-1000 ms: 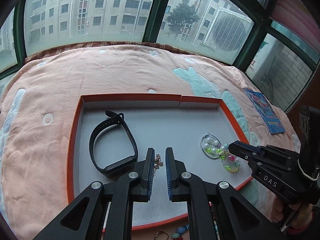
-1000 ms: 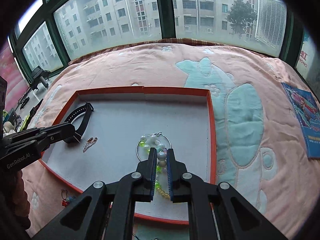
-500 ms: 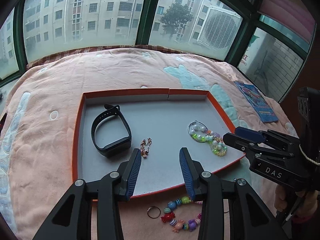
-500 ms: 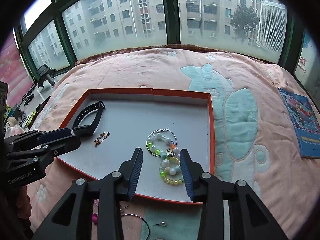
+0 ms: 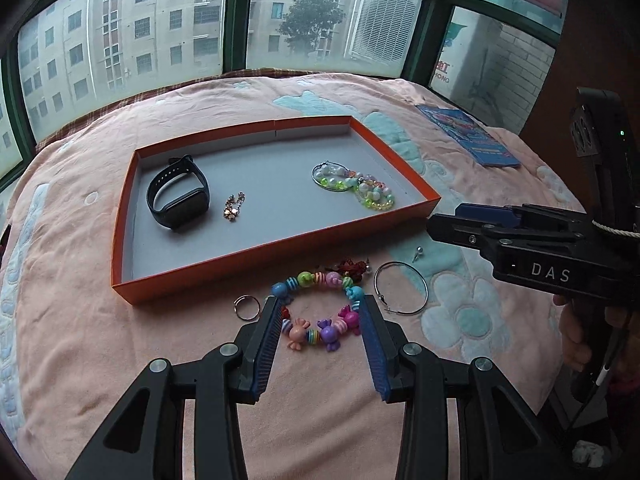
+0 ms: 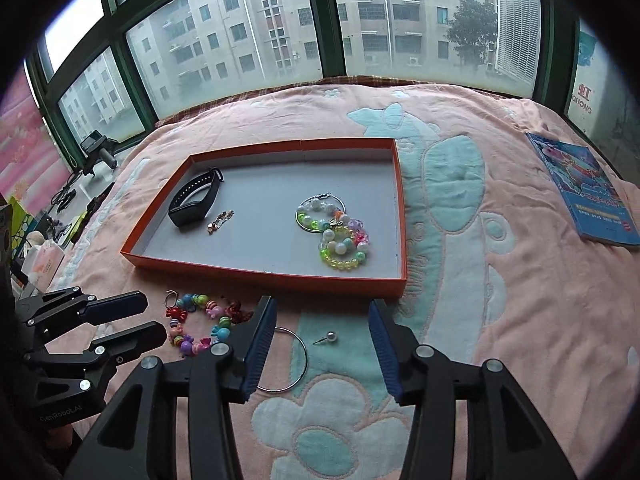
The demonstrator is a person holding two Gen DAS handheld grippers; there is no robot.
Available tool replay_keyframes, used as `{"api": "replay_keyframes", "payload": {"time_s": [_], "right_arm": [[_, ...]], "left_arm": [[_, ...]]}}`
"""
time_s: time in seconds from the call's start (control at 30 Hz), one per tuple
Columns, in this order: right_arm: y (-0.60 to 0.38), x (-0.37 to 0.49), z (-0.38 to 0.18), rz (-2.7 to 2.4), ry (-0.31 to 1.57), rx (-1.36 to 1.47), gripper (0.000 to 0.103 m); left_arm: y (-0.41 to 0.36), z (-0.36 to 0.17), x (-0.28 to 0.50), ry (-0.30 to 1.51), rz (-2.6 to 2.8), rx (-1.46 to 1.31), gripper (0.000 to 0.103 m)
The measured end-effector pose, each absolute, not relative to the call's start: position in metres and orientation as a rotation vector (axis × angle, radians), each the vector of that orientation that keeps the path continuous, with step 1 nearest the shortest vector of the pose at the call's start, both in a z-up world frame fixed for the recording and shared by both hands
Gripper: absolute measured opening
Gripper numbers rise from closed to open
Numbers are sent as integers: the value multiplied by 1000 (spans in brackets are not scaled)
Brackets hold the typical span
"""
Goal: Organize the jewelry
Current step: 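Lift both tools out of the tray and move them over the loose jewelry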
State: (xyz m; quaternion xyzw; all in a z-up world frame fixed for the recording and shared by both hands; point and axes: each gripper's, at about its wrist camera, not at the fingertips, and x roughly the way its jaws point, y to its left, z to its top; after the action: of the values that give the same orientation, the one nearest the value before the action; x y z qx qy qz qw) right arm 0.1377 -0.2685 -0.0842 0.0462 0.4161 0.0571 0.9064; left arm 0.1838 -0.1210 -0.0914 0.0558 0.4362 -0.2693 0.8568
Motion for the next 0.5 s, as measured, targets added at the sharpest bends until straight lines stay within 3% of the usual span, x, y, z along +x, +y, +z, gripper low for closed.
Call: {"api": "replay_keyframes", "payload": {"time_s": [0.5], "right_arm": [[-276, 127, -101, 125, 895, 129, 53]], "left_arm": [[-144, -109, 175, 868, -685, 288, 42]]}}
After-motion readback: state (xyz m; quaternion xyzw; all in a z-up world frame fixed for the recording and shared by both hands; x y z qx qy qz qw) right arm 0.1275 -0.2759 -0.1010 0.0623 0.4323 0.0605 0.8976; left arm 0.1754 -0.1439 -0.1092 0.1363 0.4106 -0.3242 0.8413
